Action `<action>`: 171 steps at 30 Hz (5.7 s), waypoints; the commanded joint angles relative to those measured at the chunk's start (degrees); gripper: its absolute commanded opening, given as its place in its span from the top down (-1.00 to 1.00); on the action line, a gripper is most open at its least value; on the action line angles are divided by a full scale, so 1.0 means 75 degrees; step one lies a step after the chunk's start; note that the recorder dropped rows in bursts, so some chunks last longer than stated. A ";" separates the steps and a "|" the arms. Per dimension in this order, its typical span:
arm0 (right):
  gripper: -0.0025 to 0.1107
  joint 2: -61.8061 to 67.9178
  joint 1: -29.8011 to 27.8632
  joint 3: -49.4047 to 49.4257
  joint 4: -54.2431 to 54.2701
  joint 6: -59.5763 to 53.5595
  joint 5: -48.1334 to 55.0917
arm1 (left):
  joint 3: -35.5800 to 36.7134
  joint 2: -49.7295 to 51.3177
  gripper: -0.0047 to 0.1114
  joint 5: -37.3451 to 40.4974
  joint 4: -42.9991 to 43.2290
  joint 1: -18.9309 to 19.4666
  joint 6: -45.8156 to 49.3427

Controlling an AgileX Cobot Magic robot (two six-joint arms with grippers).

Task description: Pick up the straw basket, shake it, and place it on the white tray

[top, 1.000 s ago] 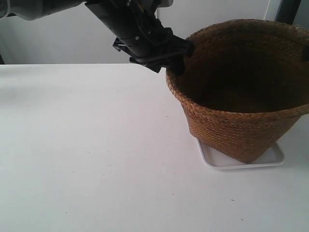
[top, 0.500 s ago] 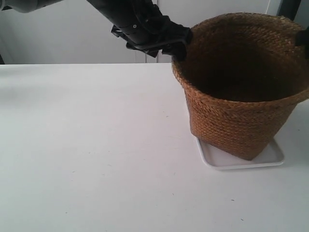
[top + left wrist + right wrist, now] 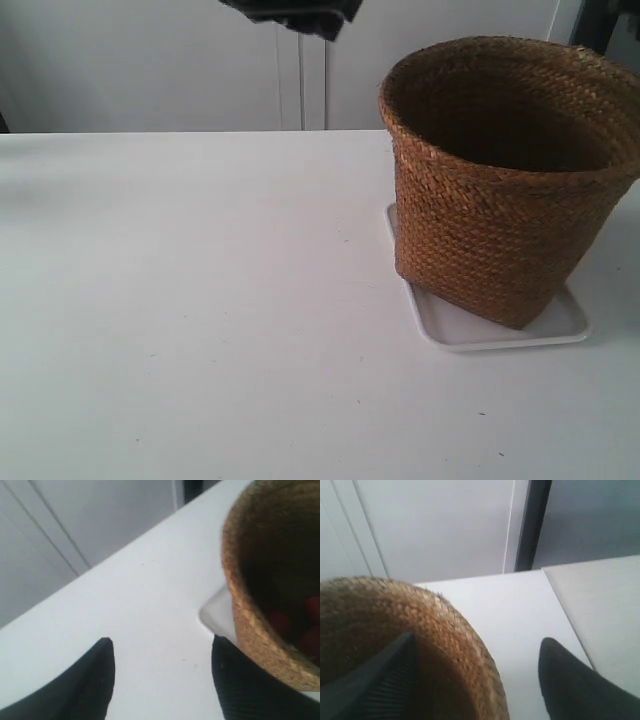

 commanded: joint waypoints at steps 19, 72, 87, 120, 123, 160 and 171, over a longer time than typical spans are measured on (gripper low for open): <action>0.46 -0.6478 -0.0051 0.1667 0.0424 0.0989 -0.0384 | 0.7472 -0.7200 -0.10 -0.4277 0.0345 0.0003 -0.1391; 0.76 -0.9876 -0.0051 0.2458 0.0475 0.0764 0.4140 | 1.5663 -1.2138 -0.10 -0.6245 0.0567 0.0020 -0.1198; 0.76 -0.9876 -0.0051 0.2458 0.0475 0.0764 0.4140 | 1.5663 -1.3570 -0.10 -0.5131 -0.0902 0.2022 -0.1487; 0.76 -0.9876 -0.0051 0.2458 0.0475 0.0764 0.4125 | 1.5663 -1.3962 -0.10 -0.2891 -0.0984 0.5810 -0.0587; 0.76 -0.9876 -0.0051 0.2458 0.0475 0.0764 0.4125 | 1.5663 -1.3962 -0.10 -0.2719 -0.1009 0.5810 -0.0587; 0.76 -0.9876 -0.0065 0.6453 0.6187 -0.3243 -0.2025 | 1.5663 -1.3962 -0.10 -0.2719 -0.0995 0.5810 -0.0559; 0.76 -0.9876 -0.0051 0.8855 0.5986 -0.4551 -0.2989 | 1.5663 -1.3962 -0.10 -0.2719 -0.0995 0.5810 -0.0559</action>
